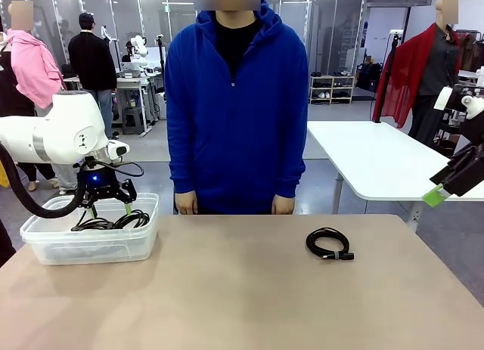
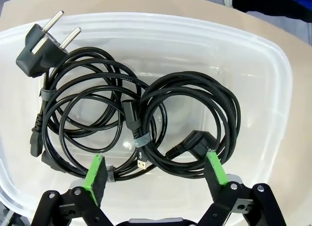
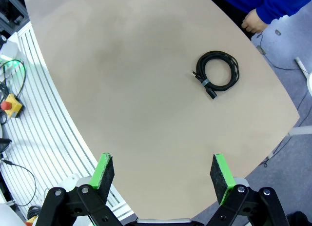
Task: Organize and store the cables.
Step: Place the USB Extension Cable into the Organizing box.
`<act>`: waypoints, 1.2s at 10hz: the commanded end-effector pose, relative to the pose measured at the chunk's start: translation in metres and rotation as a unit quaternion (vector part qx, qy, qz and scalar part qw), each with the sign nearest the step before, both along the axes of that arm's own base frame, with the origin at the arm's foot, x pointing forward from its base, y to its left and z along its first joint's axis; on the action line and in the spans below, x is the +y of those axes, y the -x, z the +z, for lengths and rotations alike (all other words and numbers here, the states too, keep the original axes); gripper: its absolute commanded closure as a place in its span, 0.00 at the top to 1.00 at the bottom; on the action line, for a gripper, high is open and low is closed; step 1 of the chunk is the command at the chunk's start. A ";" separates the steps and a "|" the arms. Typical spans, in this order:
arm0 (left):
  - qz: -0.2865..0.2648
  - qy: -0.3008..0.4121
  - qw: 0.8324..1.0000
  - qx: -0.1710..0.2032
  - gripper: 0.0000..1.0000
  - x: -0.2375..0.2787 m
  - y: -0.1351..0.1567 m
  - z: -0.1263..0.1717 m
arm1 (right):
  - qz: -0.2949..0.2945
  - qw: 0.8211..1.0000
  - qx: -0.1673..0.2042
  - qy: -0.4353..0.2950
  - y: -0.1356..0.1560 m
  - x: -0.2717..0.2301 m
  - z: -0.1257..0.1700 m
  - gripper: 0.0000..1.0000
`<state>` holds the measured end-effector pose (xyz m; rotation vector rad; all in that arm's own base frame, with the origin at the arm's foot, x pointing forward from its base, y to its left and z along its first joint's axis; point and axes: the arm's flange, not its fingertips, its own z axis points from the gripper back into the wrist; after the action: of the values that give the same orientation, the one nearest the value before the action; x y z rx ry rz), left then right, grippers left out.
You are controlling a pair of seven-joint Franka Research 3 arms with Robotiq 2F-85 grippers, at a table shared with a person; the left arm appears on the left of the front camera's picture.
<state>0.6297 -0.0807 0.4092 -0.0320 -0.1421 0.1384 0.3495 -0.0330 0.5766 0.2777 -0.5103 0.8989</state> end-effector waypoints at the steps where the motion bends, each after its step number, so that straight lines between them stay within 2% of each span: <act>1: 0.004 0.003 1.000 -0.005 1.00 0.005 0.010 0.000 | 0.006 1.000 -0.001 -0.006 0.001 0.000 -0.001 1.00; 5: 0.019 0.007 1.000 -0.007 1.00 0.005 0.010 0.002 | 0.006 1.000 -0.001 -0.006 0.001 0.000 -0.001 1.00; 6: -0.005 0.015 1.000 0.002 1.00 0.007 0.012 0.006 | 0.006 1.000 -0.001 -0.006 0.001 0.000 -0.001 1.00; 7: 0.007 0.002 1.000 -0.001 1.00 0.005 0.004 0.003 | 0.006 1.000 -0.001 -0.006 0.001 0.000 -0.001 1.00; 12: 0.007 0.002 1.000 -0.001 1.00 0.005 0.004 0.003 | 0.006 1.000 -0.001 -0.006 0.001 0.000 -0.001 1.00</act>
<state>0.6257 -0.0765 0.4119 -0.0365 -0.1432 0.1503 0.3495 -0.0330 0.5766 0.2778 -0.5103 0.8988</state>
